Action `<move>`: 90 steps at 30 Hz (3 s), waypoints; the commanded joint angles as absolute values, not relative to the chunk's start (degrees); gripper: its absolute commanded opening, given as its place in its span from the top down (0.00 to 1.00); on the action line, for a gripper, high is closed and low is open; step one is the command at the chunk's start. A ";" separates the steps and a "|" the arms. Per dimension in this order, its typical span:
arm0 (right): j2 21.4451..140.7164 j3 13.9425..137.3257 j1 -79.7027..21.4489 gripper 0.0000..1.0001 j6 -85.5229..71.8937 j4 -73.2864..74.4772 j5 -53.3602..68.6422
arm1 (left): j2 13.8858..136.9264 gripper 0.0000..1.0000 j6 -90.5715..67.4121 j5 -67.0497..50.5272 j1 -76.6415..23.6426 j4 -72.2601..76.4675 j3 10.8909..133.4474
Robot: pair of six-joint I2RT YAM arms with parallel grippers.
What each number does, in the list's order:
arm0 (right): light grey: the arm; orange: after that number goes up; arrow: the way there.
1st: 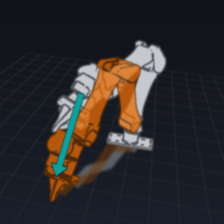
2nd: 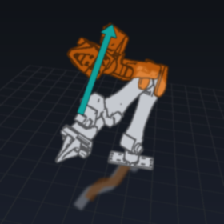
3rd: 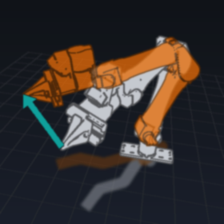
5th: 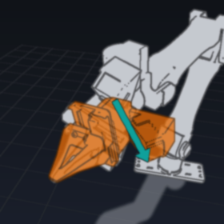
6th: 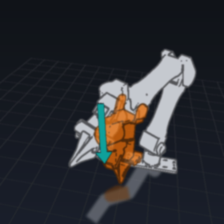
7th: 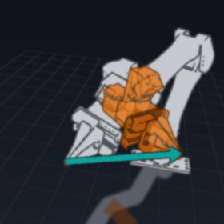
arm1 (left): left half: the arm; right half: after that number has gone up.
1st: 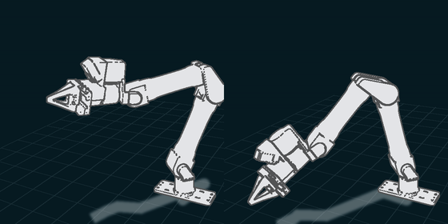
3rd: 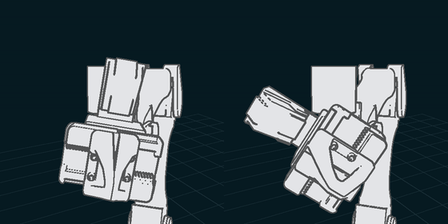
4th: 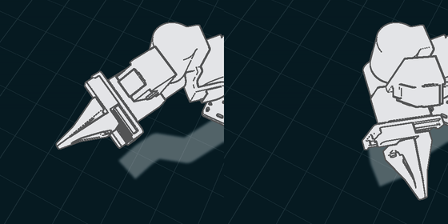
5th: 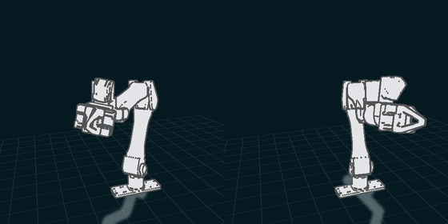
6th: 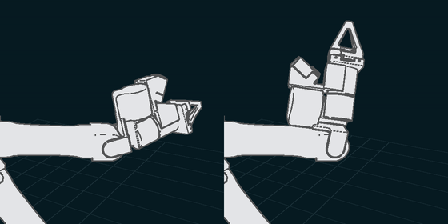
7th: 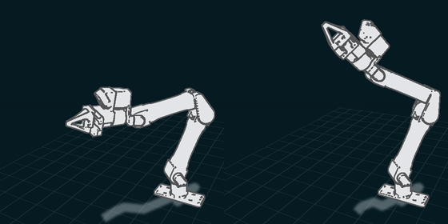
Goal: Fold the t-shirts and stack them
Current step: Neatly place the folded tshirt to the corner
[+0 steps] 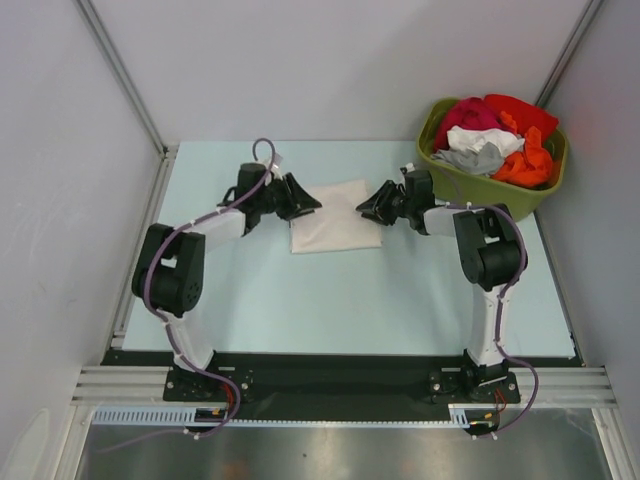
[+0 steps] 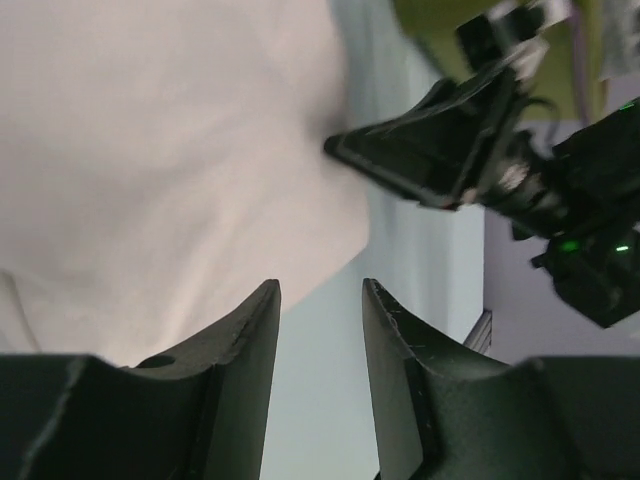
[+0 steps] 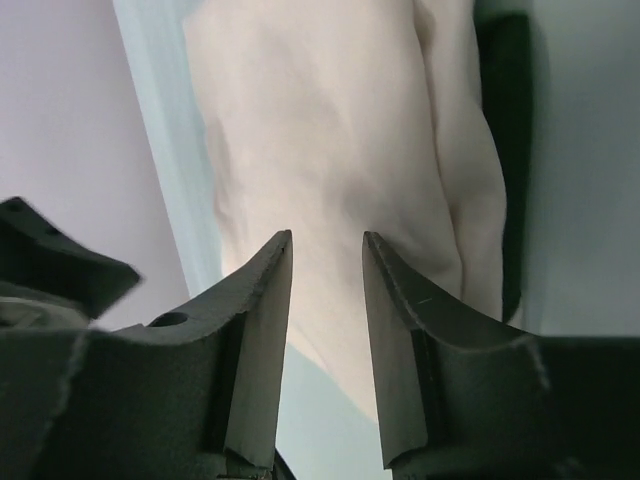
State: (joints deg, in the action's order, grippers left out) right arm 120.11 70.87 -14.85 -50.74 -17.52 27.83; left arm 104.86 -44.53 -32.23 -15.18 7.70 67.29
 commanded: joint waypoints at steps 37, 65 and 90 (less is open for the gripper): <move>87.82 48.17 -12.31 0.42 -34.19 1.93 43.77 | 125.32 0.28 -24.96 -21.89 -8.44 -18.90 92.81; 84.47 44.73 -8.96 0.43 -33.84 -0.26 46.93 | 128.67 1.00 -28.22 -21.80 -9.49 -21.17 88.24; 79.36 43.15 -9.05 0.43 -29.88 17.83 44.48 | 138.24 1.00 -6.87 14.22 1.76 -39.73 133.48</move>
